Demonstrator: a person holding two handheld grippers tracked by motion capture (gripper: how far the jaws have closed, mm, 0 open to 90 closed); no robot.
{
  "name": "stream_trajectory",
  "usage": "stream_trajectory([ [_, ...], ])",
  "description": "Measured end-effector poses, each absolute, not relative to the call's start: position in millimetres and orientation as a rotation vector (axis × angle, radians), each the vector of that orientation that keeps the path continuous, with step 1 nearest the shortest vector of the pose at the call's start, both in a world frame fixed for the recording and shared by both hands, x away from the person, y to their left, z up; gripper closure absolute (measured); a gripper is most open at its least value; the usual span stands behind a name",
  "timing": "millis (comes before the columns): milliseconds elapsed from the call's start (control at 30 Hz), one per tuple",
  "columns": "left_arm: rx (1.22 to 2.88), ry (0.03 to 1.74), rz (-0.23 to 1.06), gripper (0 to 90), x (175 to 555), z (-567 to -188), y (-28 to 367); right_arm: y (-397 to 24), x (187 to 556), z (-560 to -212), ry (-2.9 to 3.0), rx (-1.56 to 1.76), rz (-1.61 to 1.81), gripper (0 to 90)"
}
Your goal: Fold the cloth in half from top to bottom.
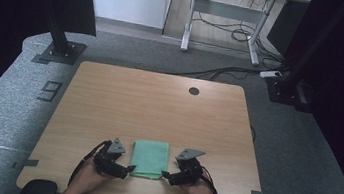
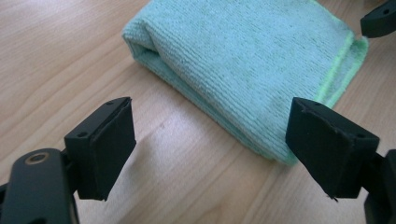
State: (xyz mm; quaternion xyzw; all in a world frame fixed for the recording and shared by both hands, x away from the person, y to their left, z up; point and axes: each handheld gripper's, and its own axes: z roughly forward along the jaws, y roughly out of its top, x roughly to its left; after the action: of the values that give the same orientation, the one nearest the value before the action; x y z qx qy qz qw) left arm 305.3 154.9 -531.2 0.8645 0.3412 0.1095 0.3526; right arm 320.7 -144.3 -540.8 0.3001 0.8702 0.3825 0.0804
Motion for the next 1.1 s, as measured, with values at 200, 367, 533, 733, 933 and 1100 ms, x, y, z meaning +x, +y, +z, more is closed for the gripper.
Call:
stream_trajectory([
  [200, 2.251, 0.894, 0.303, 15.5, 308, -536, 153, -139, 321, -543, 2.604, 0.877, 1.125, 19.7],
  [367, 2.240, 0.911, 0.332, 15.0, 312, -539, 153, -135, 321, -547, 2.597, 0.871, 1.096, 20.2],
  [533, 2.217, 0.934, 0.351, 15.0, 318, -541, 154, -133, 322, -548, 2.571, 0.855, 1.063, 20.8],
  [733, 2.199, 0.943, 0.366, 15.0, 324, -543, 153, -135, 328, -549, 2.551, 0.883, 1.070, 22.0],
  [933, 2.190, 0.954, 0.361, 15.0, 332, -544, 152, -142, 335, -542, 2.513, 0.940, 1.165, 22.3],
  [1100, 2.184, 0.964, 0.336, 14.7, 337, -545, 151, -141, 345, -537, 2.474, 0.964, 1.170, 21.3],
])
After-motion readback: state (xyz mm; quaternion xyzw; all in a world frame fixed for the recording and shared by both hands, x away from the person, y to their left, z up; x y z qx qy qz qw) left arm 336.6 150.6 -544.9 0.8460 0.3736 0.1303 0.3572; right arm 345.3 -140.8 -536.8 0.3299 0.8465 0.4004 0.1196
